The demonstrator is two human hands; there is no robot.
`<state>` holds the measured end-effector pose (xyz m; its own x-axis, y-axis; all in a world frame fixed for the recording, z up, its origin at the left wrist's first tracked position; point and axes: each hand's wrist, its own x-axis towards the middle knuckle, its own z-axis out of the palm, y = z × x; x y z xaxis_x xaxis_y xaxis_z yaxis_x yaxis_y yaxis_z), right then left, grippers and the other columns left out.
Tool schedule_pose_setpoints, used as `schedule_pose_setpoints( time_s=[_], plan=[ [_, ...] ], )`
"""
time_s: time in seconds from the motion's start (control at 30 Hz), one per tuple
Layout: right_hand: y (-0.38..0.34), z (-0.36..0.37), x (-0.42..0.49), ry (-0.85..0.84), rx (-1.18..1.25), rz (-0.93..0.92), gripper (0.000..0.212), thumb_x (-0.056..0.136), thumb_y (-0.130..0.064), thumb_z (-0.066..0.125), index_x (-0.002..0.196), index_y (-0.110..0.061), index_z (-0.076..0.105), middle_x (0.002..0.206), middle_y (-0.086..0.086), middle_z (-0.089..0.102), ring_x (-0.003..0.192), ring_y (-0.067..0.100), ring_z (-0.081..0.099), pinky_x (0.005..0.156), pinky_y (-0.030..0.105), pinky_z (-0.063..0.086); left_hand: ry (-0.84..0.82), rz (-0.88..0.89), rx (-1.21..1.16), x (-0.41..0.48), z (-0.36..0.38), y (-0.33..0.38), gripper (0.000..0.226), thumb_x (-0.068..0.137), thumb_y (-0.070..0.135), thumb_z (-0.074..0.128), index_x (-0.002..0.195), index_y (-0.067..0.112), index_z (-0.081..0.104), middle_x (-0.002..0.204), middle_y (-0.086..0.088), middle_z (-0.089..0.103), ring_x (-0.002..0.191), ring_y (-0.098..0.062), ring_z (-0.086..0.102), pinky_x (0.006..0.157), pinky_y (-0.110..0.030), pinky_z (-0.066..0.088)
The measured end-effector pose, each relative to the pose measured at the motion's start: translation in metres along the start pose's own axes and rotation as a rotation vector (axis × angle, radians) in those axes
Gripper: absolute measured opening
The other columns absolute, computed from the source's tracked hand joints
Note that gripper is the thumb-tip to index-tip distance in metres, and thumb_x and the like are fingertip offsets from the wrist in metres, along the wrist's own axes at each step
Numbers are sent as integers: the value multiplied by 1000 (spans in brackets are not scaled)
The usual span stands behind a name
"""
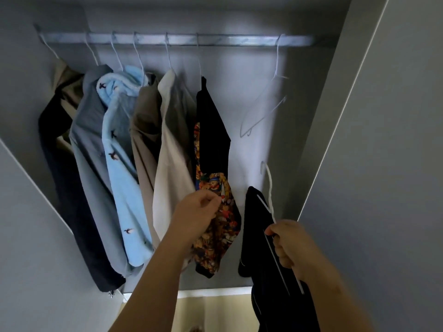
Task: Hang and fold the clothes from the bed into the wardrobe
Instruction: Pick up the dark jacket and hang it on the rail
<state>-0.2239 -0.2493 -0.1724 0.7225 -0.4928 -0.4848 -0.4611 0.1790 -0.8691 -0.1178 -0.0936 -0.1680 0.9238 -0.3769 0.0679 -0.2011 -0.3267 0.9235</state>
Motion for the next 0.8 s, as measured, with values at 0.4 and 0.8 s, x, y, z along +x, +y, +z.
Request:
schedule_pose_setpoints(
  time_s=[0.4,0.8],
  plan=[
    [-112,91,102,17,135,-102,20,91,-2,42,75,-9,52,36,-7,32,28,6,22,31,15,18,62,259,127,163,-47,20,22,91,21,55,74,34,57,76,14,61,71,6,56,61,-6,39],
    [-219,126,158,103,233,-193,22,90,0,37,76,-5,52,31,-7,31,25,5,21,29,13,15,-5,280,351,288,-53,45,32,81,32,66,111,26,56,138,2,32,122,-23,40,98,-37,41]
  ],
)
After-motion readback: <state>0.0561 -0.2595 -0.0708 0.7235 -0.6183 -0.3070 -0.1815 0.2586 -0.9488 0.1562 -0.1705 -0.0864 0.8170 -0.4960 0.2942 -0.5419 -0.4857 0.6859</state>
